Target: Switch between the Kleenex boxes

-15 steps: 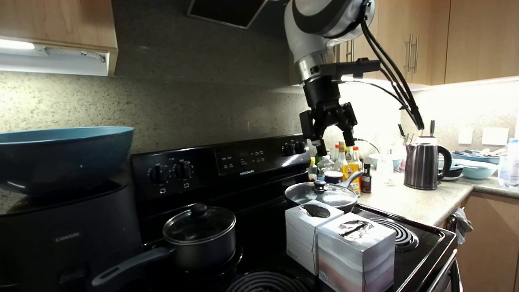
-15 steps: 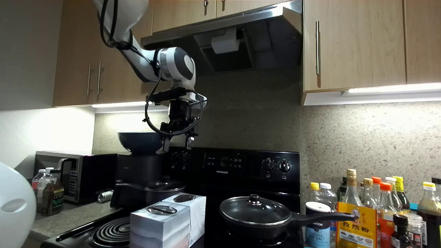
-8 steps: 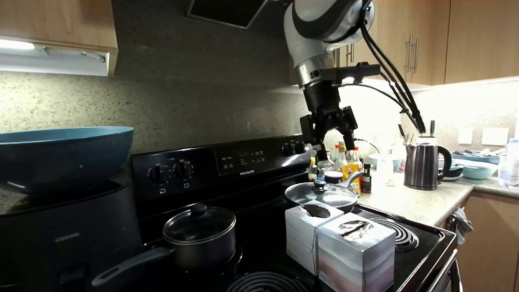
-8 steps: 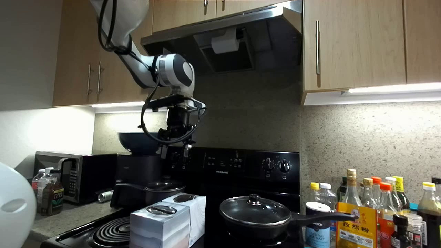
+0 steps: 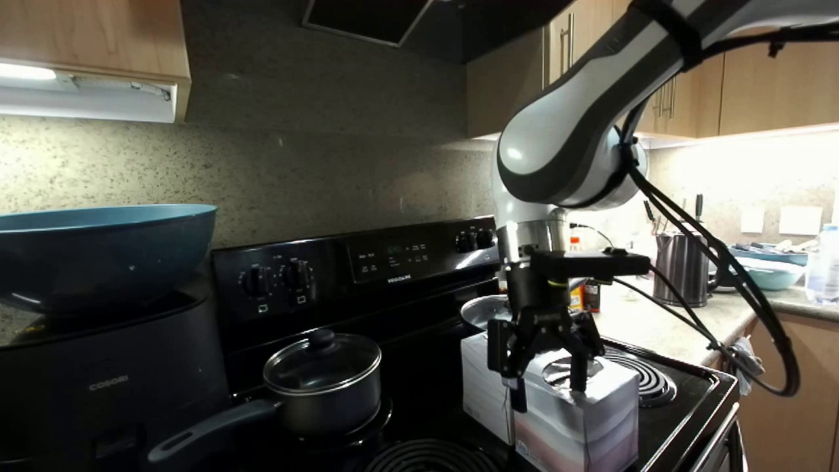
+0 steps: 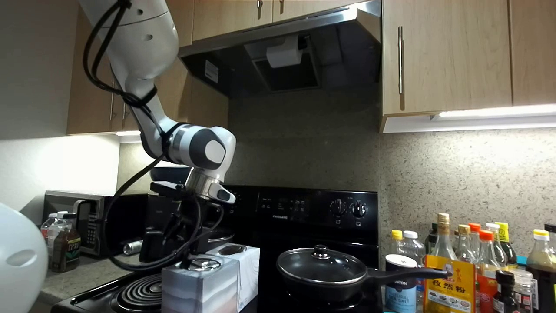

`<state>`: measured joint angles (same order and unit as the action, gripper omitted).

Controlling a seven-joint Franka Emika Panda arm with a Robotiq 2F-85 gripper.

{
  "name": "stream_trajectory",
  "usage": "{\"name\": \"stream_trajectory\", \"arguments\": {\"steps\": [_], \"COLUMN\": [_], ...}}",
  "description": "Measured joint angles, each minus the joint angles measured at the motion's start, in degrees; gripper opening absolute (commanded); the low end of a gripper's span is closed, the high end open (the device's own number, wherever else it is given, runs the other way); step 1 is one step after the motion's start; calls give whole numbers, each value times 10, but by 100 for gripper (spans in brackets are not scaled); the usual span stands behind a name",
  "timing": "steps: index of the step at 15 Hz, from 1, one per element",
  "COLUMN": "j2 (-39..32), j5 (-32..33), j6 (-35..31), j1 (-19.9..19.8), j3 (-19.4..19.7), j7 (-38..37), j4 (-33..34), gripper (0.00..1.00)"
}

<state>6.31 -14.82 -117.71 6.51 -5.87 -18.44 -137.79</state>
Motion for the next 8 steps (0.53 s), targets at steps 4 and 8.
{"name": "stream_trajectory", "arguments": {"steps": [4, 8], "j2": [6, 18], "j5": [-35, -35], "j6": [-59, -66], "j1": [1, 1], "j3": [-4, -4], "j7": [0, -1], "j4": [-41, -49], "gripper": [93, 100]}}
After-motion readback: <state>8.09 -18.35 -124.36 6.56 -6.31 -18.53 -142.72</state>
